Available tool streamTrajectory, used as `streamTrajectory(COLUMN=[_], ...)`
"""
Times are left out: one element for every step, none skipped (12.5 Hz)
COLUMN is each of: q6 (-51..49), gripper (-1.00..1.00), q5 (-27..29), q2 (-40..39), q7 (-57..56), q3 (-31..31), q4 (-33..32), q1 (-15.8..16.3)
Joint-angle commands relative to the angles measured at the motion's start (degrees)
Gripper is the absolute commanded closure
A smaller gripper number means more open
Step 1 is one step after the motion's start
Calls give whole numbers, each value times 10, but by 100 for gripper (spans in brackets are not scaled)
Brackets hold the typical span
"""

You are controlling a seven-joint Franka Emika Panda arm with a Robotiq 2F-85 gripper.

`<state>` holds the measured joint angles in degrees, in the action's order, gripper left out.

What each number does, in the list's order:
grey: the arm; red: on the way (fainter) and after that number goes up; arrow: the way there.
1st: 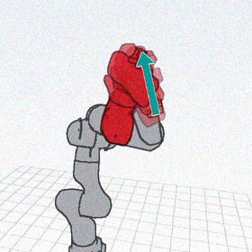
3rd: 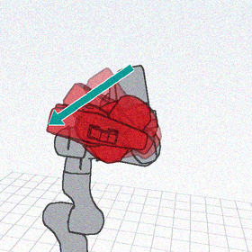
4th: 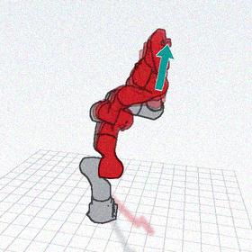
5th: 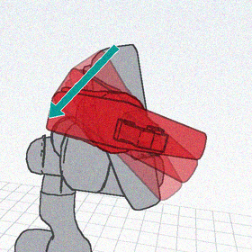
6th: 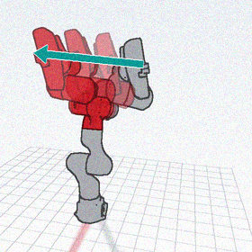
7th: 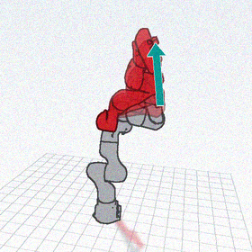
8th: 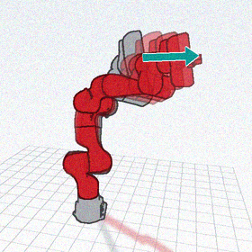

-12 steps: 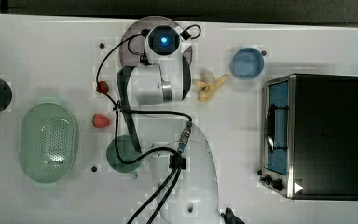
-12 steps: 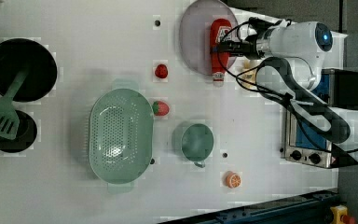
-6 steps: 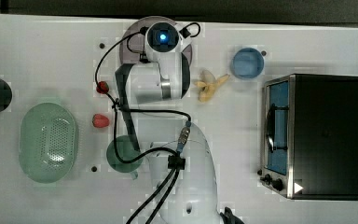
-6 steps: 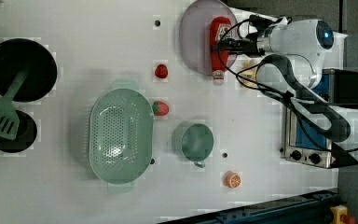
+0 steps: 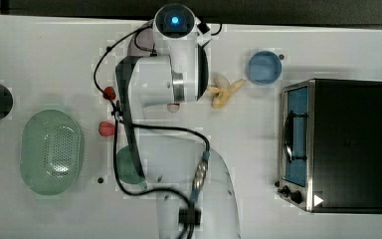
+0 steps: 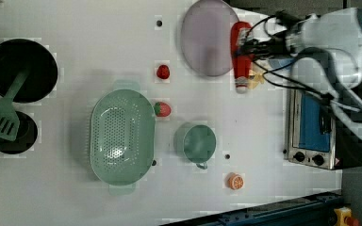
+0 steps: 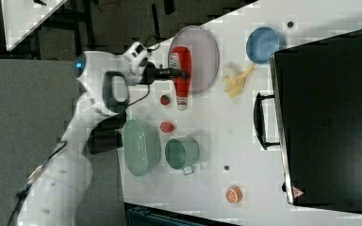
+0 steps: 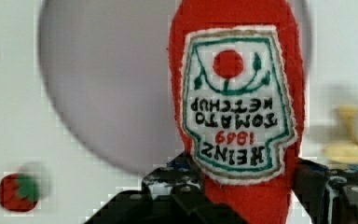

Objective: Pick ketchup from plate and place it on table.

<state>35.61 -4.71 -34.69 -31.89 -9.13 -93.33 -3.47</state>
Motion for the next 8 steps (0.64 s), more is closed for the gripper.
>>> streamTrajectory(q6=[-50, -80, -108, -128, -145, -160, -176, -189], gripper=[-16, -16, -16, -16, -16, -16, -16, -16], q5=[46, 68, 84, 88, 88, 88, 88, 88], q2=[106, 125, 142, 159, 176, 192, 209, 225], q7=[30, 30, 30, 30, 30, 30, 31, 34], q3=[0, 1, 4, 9, 17, 25, 35, 45], q4=[29, 28, 27, 27, 23, 13, -1, -21], q1=[-33, -40, -48, -54, -59, -63, -65, -66])
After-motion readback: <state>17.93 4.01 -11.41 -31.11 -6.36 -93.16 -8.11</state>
